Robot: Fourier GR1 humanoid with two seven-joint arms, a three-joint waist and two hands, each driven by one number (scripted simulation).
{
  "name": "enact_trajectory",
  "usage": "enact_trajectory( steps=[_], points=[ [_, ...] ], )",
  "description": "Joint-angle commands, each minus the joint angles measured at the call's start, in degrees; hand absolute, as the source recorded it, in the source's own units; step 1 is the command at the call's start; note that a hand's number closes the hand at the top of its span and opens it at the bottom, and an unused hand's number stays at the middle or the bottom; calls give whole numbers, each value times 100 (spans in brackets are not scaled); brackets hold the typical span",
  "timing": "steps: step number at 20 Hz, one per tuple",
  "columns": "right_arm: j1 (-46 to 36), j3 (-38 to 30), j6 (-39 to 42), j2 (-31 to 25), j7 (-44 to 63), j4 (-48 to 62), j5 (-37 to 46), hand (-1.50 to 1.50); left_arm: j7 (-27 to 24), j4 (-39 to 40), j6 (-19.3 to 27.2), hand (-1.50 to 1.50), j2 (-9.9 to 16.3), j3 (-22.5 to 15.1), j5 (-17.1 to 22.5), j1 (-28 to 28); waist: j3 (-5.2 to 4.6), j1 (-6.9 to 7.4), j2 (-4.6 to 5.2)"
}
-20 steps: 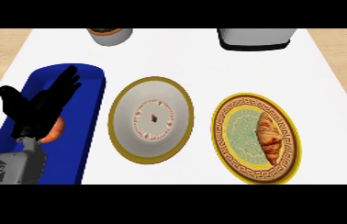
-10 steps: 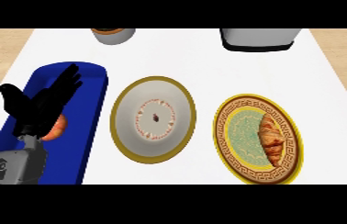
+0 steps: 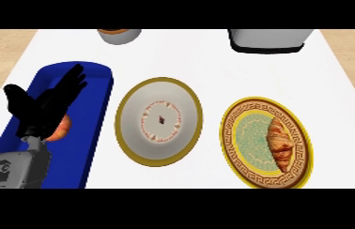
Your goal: Pick the sweet potato from the plate and place it in the bowl
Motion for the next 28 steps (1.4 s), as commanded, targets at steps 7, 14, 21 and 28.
enact_trajectory(
  steps=[7, 14, 21, 28],
  points=[
    [-864, 966, -204, 706, 571, -841, -667, 150, -44, 46, -91, 0, 52, -8, -2, -33, -8, 150, 72],
    [-1478, 690, -397, 695, 689, -629, -912, 150, -6, -41, -84, 0, -54, -100, 29, -197, -3, 255, 119],
    [-1775, 165, -620, 688, 896, -335, -1223, 150, 43, -63, -61, 0, -101, -159, 8, -294, 5, 325, 203],
    [-2111, -338, -820, 692, 970, -103, -1763, 150, -39, -24, -99, 0, -67, -186, -56, -305, 6, 449, 249]
  ],
)
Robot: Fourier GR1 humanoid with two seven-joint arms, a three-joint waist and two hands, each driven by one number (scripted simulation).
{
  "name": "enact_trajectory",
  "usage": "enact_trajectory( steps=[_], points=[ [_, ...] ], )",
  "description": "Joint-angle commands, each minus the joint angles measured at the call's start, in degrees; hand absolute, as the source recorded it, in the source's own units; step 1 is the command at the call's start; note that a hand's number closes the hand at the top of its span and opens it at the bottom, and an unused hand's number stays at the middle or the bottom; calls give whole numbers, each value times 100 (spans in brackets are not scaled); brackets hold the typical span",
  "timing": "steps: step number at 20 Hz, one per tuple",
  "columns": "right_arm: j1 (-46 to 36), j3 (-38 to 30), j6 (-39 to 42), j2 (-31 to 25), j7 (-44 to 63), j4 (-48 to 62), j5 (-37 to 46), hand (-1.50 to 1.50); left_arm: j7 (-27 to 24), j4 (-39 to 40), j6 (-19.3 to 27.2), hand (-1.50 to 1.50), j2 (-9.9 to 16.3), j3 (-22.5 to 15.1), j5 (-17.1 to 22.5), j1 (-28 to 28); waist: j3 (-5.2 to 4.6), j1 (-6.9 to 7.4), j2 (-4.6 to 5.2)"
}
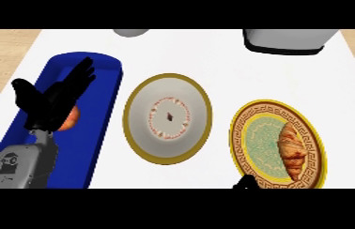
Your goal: Pick the sweet potato from the plate and place it in the bowl
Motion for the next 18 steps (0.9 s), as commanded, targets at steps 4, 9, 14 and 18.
enact_trajectory(
  steps=[4, 9, 14, 18],
  points=[
    [-880, -890, -296, 1211, 487, 271, -1155, 150, 24, 6, -25, 0, -85, -91, 15, -143, 18, 192, 96],
    [-1738, -1602, -403, 1238, 421, 1042, -1988, 150, 65, 4, -98, 0, -28, -105, 26, -257, 19, 319, 85],
    [-2382, -2384, -1507, 1261, 678, 1566, -3352, -150, 23, 92, -126, 0, -108, -147, 53, -249, 43, 347, 100],
    [-3302, -3062, -2147, 1267, 323, 2467, -4033, -150, -13, 172, -94, 0, -118, -128, 25, -302, 37, 401, 97]
  ],
)
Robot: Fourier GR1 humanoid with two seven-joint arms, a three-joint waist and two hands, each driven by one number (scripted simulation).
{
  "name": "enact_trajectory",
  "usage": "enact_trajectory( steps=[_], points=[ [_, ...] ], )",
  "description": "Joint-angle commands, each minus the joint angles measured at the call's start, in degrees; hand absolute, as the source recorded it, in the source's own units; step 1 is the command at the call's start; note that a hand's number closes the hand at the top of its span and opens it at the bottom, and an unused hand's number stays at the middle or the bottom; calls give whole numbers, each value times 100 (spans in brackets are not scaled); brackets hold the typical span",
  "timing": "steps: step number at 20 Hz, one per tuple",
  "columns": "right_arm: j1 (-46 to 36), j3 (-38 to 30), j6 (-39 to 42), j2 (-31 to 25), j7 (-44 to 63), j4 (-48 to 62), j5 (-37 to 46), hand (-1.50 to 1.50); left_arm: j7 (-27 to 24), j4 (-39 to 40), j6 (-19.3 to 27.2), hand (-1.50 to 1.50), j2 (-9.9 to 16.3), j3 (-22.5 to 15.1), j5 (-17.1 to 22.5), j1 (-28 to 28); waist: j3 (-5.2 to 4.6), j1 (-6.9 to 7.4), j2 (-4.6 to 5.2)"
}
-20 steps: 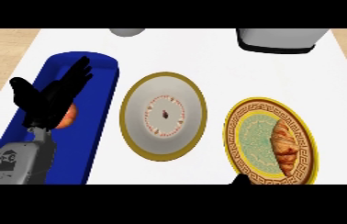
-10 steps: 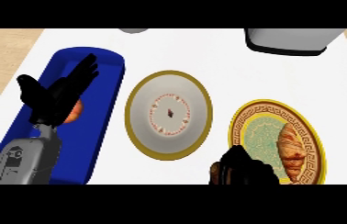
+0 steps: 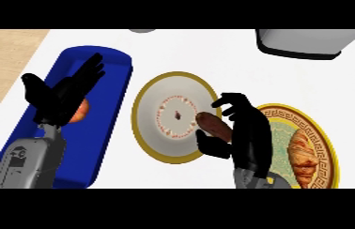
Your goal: Pick the sweet potato from the plate and place it in the bowl
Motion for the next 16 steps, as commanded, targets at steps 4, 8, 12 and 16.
enact_trajectory(
  steps=[4, 8, 12, 16],
  points=[
    [-1694, -979, -1576, 81, -211, 1887, -972, -150, 67, 46, -50, 0, 24, -25, -4, -36, -7, 65, -50],
    [-2637, -1067, -2276, 82, -492, 3226, -811, -150, 248, 176, 5, 0, 66, 136, 98, -317, -20, -122, -113],
    [-3197, -1128, -3276, 83, -575, 4229, -769, -150, 39, 215, 54, 0, 84, 158, -30, -112, -23, -239, -158],
    [-3353, -1365, -3527, 83, -525, 4349, -520, -150, -219, 209, 12, 0, 247, 408, -6, 317, -26, -545, -253]
  ],
)
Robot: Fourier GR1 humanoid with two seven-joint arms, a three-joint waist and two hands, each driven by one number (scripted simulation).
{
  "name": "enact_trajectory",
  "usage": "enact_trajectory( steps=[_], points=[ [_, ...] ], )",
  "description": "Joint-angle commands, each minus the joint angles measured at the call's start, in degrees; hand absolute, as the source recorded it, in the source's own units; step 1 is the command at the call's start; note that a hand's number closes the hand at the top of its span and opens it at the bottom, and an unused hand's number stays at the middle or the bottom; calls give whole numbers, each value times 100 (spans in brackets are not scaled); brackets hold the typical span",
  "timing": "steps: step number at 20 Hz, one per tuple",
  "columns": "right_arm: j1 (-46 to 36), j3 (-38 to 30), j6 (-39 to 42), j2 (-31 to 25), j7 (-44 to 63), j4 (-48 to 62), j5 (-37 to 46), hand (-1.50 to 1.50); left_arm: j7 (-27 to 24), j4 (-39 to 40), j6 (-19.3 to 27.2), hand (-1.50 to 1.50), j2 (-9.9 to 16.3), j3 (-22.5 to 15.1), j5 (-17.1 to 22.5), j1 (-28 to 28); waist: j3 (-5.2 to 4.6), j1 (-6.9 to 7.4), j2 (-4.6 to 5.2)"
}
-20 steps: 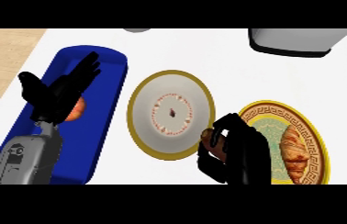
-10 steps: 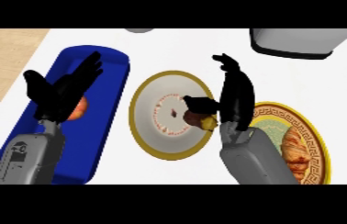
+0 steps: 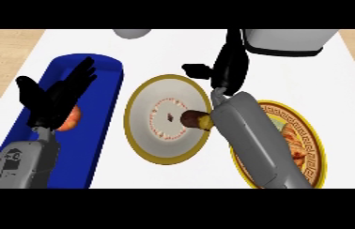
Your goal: Pick the sweet potato from the plate and place it in the bowl
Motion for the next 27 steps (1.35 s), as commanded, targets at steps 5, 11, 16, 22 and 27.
enact_trajectory(
  steps=[5, 11, 16, 22, 27],
  points=[
    [1023, 230, -362, -45, 132, -1349, 553, -150, -42, -269, 315, 0, -181, 12, -194, 474, 1, -426, -128],
    [2161, 1284, 870, -364, 397, -3846, 1045, -150, -52, -235, 51, 0, 4, 260, 68, 606, -5, -521, -156],
    [3605, 2494, 761, -407, 478, -5654, 1810, -150, 282, -553, 248, 0, -26, 199, -28, 581, -1, -560, -177],
    [5008, 4128, 274, -824, 115, -7146, 2080, -150, 205, -542, 133, 0, -14, 253, 71, 617, 5, -537, -166],
    [5364, 4956, 302, -725, 19, -7111, 2657, 150, -70, -287, -40, 0, 75, 322, 71, 775, -2, -620, -200]
  ],
)
